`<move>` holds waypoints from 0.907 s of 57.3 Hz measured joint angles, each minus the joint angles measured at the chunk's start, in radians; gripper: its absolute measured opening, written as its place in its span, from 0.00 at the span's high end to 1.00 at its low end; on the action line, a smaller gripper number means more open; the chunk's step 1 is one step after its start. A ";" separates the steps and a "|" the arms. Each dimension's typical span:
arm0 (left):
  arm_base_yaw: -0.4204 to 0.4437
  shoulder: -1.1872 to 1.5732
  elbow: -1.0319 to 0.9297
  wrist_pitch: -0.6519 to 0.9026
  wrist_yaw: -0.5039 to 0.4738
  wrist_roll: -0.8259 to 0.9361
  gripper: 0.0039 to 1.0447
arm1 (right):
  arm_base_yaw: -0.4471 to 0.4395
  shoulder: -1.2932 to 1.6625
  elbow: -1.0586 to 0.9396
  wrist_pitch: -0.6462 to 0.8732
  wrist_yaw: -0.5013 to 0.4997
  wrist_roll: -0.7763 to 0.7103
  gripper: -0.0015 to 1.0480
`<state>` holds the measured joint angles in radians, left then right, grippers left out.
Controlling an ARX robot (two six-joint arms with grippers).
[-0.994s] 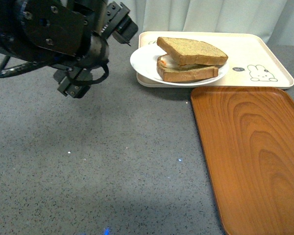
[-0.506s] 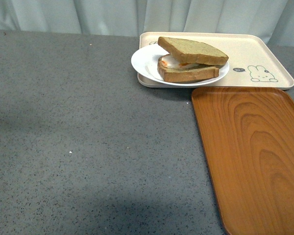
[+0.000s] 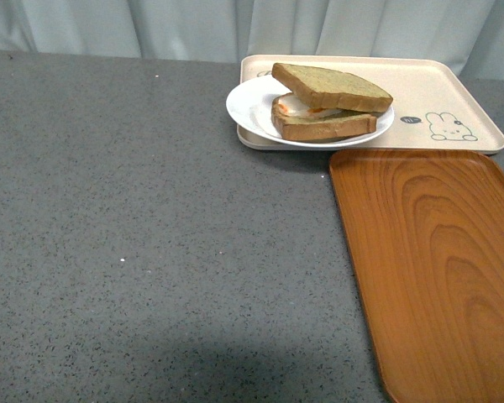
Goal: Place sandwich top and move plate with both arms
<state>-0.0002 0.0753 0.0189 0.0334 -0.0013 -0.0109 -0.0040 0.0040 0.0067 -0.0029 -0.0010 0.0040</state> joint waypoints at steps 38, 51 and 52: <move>0.000 -0.070 0.000 -0.033 0.002 0.003 0.96 | 0.000 0.000 0.000 0.000 0.000 0.000 0.09; 0.000 -0.070 0.000 -0.033 0.002 0.003 0.69 | 0.000 0.000 0.000 0.000 0.000 0.000 0.09; 0.000 -0.070 0.000 -0.033 0.002 0.003 0.68 | 0.000 0.000 0.000 0.000 0.000 0.000 0.09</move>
<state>-0.0002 0.0051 0.0189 0.0006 0.0002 -0.0078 -0.0040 0.0040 0.0063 -0.0029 -0.0010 0.0040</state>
